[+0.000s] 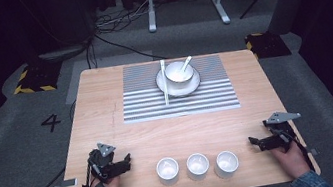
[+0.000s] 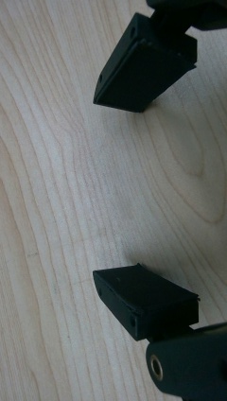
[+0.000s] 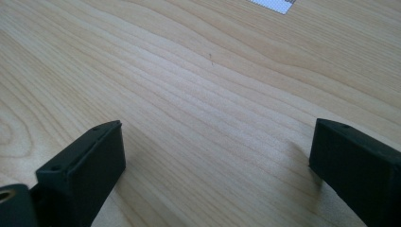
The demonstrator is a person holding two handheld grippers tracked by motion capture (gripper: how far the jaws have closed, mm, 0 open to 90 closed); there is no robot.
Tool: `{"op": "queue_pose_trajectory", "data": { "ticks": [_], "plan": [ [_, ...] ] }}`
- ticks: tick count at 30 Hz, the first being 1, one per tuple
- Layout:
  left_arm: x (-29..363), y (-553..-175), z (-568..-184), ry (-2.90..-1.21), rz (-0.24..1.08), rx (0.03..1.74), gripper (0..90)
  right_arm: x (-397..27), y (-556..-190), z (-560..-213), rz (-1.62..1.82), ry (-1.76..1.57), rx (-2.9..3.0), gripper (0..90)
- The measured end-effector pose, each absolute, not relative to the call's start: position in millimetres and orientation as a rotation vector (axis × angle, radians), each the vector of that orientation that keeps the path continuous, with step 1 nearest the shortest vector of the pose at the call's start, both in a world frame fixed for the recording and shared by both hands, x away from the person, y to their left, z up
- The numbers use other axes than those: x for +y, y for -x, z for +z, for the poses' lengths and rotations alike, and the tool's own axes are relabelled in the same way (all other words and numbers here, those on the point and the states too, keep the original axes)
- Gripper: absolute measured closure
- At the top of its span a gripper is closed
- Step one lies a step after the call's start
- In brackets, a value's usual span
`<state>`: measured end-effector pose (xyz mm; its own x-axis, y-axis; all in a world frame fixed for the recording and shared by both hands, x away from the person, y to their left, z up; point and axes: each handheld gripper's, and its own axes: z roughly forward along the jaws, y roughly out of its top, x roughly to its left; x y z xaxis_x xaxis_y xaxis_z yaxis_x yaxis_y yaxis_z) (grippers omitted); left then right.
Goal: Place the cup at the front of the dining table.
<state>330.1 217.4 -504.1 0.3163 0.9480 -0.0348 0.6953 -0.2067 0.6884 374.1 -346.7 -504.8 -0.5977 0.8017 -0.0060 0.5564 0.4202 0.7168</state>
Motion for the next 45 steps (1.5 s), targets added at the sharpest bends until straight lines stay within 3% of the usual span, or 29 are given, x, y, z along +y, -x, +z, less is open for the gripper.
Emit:
{"op": "queue_pose_trajectory", "data": {
  "ticks": [20,35,45],
  "plan": [
    [217.3,-329.7,-503.9,-1.985,0.537,1.435,15.7,-346.7,-374.2,-504.8,0.982,-1.166,2.332,4.3],
    [203.8,-299.8,-461.6,-2.063,0.453,1.204,17.0,-346.7,-374.2,-504.8,0.982,-1.166,2.332,4.3],
    [173.6,-282.3,-437.0,-2.139,0.422,1.084,17.4,-346.8,-374.2,-504.8,0.982,-1.166,2.332,4.3]
  ]
}}
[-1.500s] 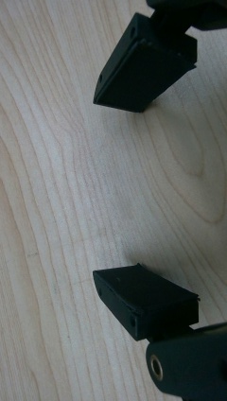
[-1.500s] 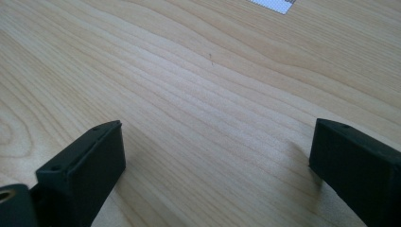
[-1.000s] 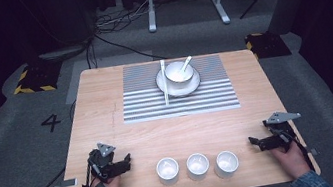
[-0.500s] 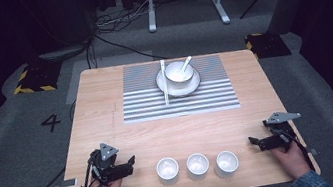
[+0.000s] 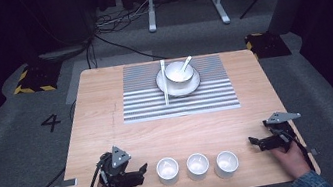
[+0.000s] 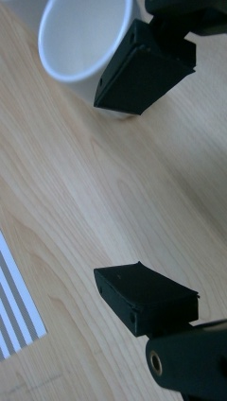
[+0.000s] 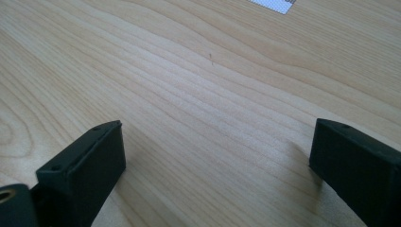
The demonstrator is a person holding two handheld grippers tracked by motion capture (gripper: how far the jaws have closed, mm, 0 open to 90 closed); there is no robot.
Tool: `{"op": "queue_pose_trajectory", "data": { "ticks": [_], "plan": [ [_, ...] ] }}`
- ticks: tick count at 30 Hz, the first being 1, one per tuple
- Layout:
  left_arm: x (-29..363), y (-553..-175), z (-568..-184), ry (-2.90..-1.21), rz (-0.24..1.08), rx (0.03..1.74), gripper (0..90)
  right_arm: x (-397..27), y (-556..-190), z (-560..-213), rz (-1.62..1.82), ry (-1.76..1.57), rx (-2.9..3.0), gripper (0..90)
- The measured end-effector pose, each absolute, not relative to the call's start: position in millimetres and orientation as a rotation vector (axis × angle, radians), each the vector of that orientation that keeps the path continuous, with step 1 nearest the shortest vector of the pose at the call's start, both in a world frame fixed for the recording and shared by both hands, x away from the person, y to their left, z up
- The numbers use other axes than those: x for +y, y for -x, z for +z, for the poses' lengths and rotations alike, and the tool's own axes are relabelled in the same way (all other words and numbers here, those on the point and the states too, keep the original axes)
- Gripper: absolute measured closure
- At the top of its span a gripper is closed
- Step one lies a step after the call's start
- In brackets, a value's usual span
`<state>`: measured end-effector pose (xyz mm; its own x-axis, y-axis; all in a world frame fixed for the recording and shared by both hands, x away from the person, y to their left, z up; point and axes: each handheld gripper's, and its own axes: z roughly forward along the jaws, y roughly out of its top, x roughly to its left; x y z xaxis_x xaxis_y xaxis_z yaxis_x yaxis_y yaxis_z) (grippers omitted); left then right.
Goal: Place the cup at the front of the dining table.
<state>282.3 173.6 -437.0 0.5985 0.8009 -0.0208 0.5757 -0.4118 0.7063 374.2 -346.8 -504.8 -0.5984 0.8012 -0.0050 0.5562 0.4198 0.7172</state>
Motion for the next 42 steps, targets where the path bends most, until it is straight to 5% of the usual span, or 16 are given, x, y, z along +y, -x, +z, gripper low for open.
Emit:
{"op": "queue_pose_trajectory", "data": {
  "ticks": [20,42],
  "plan": [
    [130.7,-268.1,-419.5,-2.159,0.302,0.910,17.0,-346.8,-374.2,-504.8,0.983,-1.166,2.333,4.3],
    [102.9,-279.3,-454.7,-2.188,0.182,0.817,15.4,-346.8,-374.2,-504.8,0.983,-1.166,2.333,4.3]
  ]
}}
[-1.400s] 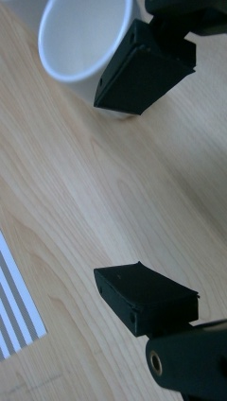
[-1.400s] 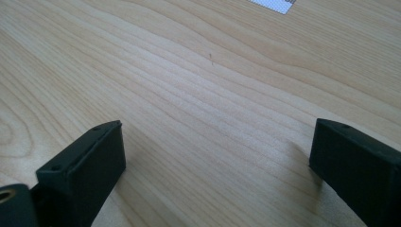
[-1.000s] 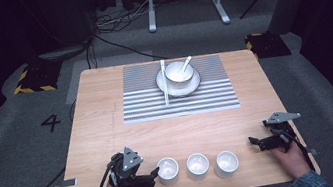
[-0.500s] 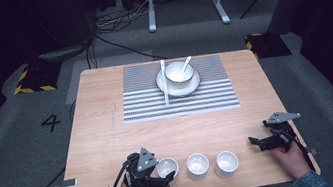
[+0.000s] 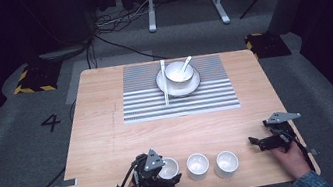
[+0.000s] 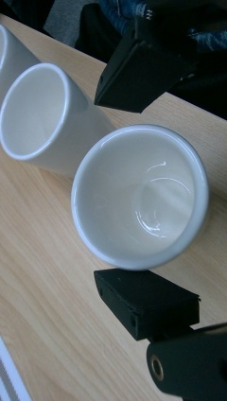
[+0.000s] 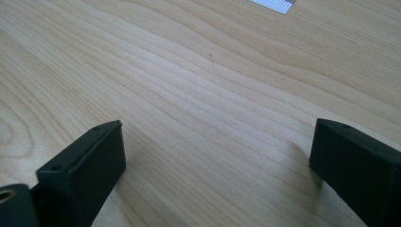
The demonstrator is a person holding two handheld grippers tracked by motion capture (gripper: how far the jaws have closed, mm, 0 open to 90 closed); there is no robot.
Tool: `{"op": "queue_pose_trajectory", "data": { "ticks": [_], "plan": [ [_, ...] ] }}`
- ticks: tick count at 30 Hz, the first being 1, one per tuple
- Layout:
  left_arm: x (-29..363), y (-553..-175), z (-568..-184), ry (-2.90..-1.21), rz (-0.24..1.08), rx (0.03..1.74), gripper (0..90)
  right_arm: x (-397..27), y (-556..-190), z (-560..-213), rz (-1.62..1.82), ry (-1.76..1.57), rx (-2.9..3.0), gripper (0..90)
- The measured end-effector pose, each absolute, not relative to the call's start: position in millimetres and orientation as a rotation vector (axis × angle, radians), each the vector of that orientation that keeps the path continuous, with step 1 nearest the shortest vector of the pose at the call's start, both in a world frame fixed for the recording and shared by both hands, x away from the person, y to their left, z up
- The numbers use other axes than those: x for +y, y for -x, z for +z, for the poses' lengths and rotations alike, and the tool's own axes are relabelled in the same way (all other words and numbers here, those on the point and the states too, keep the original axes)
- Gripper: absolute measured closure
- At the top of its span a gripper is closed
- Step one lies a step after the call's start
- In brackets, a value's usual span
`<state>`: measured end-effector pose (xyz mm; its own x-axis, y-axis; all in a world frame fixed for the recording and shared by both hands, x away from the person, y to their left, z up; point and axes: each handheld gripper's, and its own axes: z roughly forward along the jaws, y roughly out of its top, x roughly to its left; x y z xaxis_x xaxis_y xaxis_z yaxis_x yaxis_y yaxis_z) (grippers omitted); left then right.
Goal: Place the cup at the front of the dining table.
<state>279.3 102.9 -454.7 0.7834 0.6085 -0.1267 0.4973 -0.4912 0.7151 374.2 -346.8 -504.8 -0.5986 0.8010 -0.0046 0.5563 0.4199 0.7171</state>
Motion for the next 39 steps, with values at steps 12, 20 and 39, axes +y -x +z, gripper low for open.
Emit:
{"op": "queue_pose_trajectory", "data": {
  "ticks": [12,20,39],
  "plan": [
    [101.8,-285.3,-472.8,-2.202,0.156,0.830,18.4,-346.8,-374.2,-504.8,0.983,-1.166,2.333,4.3],
    [99.0,-287.7,-481.1,-2.224,0.173,0.810,23.9,-346.8,-374.2,-504.8,0.983,-1.166,2.333,4.3],
    [100.2,-289.5,-471.6,-2.238,0.187,0.810,26.4,-346.8,-374.2,-504.8,0.982,-1.166,2.333,4.3]
  ]
}}
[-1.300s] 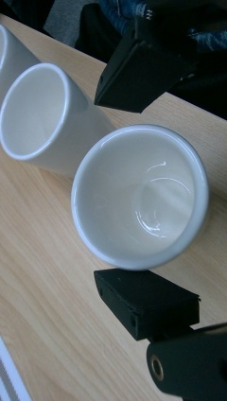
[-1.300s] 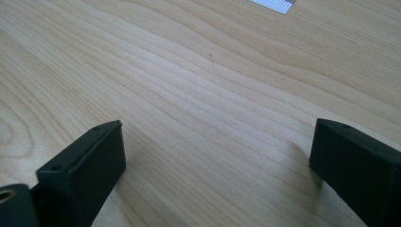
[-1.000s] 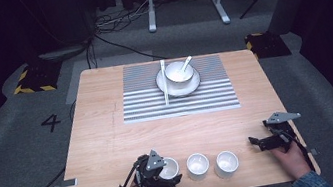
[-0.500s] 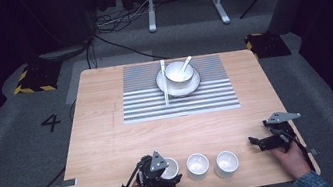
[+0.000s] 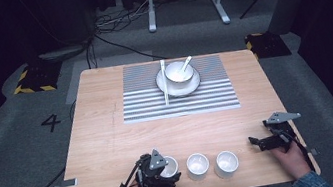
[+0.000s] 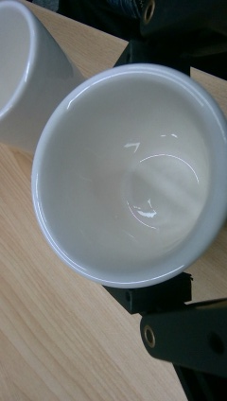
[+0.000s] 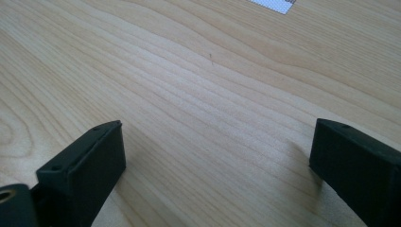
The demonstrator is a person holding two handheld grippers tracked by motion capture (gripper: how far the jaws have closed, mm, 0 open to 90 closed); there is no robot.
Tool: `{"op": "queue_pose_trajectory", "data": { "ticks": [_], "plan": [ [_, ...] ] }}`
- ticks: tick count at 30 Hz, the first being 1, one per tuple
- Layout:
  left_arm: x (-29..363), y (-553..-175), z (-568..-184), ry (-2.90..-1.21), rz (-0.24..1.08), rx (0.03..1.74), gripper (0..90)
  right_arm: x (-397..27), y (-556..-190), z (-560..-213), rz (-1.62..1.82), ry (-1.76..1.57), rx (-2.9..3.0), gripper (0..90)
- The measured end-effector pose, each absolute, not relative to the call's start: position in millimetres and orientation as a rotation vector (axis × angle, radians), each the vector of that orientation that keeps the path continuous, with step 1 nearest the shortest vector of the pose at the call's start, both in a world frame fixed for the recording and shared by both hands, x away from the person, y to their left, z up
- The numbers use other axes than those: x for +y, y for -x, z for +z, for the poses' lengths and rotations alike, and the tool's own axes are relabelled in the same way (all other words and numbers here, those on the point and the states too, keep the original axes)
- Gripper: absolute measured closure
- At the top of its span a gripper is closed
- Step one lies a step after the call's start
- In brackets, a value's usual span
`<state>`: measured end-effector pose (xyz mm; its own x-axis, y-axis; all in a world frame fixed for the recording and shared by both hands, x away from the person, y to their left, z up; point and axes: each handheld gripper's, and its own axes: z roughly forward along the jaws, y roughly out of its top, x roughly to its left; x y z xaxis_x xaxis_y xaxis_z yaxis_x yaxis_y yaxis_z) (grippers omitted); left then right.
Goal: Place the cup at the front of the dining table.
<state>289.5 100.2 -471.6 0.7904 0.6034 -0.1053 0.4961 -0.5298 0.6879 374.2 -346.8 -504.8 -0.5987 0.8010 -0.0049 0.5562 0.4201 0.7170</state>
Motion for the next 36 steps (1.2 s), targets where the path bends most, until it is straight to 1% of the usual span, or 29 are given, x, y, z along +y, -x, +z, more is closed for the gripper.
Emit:
{"op": "queue_pose_trajectory", "data": {
  "ticks": [4,9,18,26,32,36],
  "plan": [
    [101.4,-289.5,-465.5,-2.251,0.208,0.792,26.4,-346.8,-374.2,-504.8,0.982,-1.166,2.333,4.3],
    [109.7,-293.2,-455.6,-2.238,0.204,0.799,26.5,-346.6,-374.7,-504.9,0.981,-1.164,2.332,4.2],
    [125.0,-308.9,-439.5,-2.260,0.182,0.757,26.4,-346.8,-373.3,-504.7,0.993,-1.153,2.334,6.9],
    [140.1,-322.4,-422.1,-2.257,0.193,0.736,26.5,-346.9,-373.3,-504.7,0.994,-1.154,2.334,7.0],
    [149.6,-334.1,-411.7,-2.263,0.212,0.686,26.4,-346.9,-373.2,-504.6,0.992,-1.154,2.333,7.0],
    [154.8,-341.2,-405.1,-2.257,0.202,0.672,26.5,-346.9,-373.2,-504.7,0.992,-1.154,2.333,7.0]
  ]
}}
